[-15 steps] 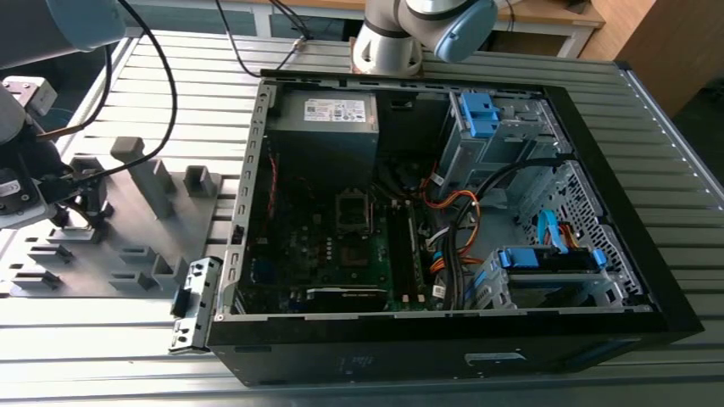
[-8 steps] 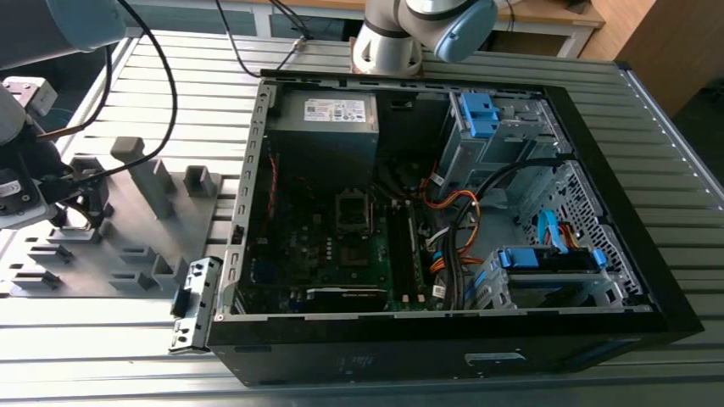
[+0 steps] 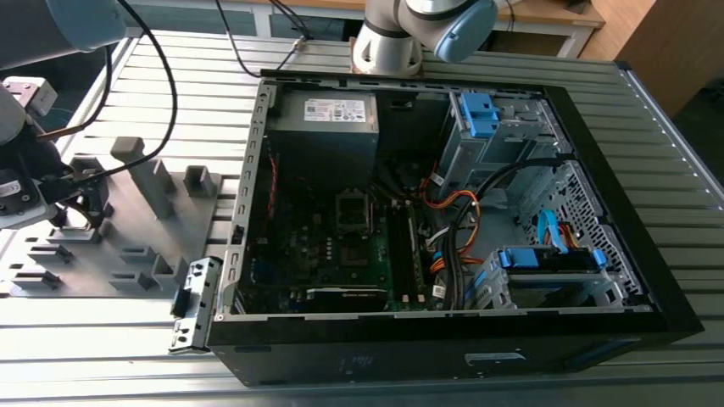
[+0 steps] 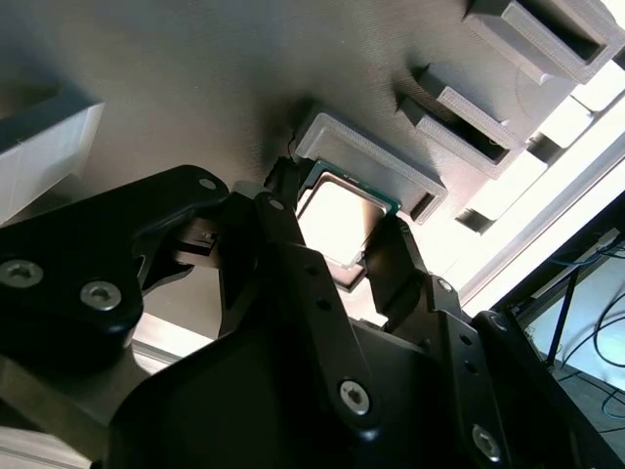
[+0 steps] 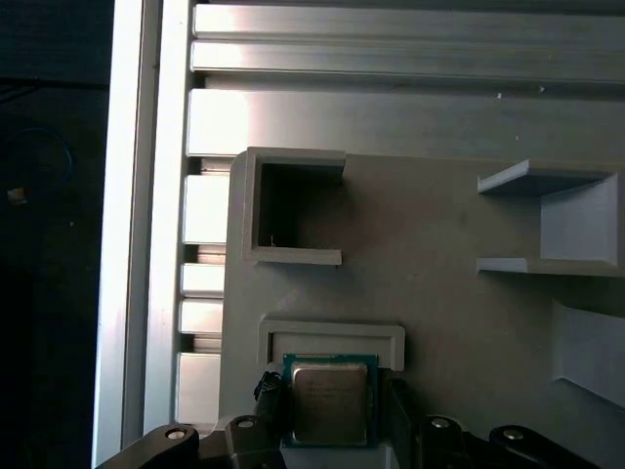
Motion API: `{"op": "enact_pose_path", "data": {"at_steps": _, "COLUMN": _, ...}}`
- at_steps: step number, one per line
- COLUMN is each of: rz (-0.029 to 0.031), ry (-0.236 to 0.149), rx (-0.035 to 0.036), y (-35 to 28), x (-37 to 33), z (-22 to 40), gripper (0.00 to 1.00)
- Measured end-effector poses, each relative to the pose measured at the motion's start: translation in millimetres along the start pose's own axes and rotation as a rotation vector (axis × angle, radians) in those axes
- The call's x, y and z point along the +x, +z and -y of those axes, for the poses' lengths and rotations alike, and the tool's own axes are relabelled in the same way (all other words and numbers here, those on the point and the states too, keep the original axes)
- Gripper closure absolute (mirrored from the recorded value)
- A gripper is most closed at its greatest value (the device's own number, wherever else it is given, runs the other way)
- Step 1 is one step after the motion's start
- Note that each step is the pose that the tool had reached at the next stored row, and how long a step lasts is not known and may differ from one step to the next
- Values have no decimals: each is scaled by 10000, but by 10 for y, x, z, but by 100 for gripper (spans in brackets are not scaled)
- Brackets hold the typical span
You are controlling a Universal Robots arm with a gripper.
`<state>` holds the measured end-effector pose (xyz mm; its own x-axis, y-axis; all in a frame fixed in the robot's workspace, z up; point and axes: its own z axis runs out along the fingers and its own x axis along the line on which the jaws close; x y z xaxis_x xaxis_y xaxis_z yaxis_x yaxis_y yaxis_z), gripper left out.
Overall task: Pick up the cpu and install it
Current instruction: 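Pick up the cpu and move it towards the insertion slot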
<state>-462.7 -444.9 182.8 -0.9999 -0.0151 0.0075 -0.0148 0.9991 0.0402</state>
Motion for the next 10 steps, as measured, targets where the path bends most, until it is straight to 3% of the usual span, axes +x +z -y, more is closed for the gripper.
{"op": "enact_pose_path", "data": {"at_steps": 8, "rz": 0, "ry": 0, "rx": 0, "y": 2, "x": 0, "z": 0, "gripper": 45}}
{"op": "enact_pose_path", "data": {"at_steps": 10, "rz": -1, "ry": 0, "rx": 0, "y": 2, "x": 0, "z": 0, "gripper": 53}}
